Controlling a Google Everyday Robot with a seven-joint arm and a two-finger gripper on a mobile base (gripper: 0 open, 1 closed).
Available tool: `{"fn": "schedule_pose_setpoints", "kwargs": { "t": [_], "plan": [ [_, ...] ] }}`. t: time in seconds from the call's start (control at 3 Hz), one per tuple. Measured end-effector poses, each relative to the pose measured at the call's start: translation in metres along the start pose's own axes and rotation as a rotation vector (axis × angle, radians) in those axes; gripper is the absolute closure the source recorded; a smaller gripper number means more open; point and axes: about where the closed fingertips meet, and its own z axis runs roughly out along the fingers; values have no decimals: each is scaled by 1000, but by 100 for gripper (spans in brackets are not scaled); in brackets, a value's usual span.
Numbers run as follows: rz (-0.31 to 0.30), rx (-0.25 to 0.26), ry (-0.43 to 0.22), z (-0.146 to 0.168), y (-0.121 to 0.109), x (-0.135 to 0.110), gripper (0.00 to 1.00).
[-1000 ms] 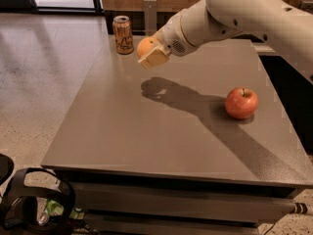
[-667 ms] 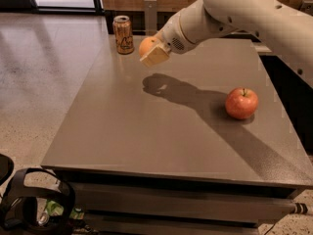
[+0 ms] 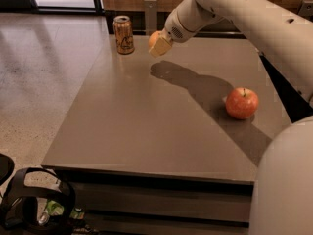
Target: Move orange near orange can
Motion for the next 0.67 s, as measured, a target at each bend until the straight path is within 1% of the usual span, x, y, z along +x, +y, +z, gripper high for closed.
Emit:
{"fn": "schedule_pose_setpoints", "kwargs": {
  "t": [0.33, 0.67],
  "plan": [
    [42, 19, 21, 15, -15, 5, 100],
    [48, 8, 7, 40, -12, -3, 100]
  ]
}}
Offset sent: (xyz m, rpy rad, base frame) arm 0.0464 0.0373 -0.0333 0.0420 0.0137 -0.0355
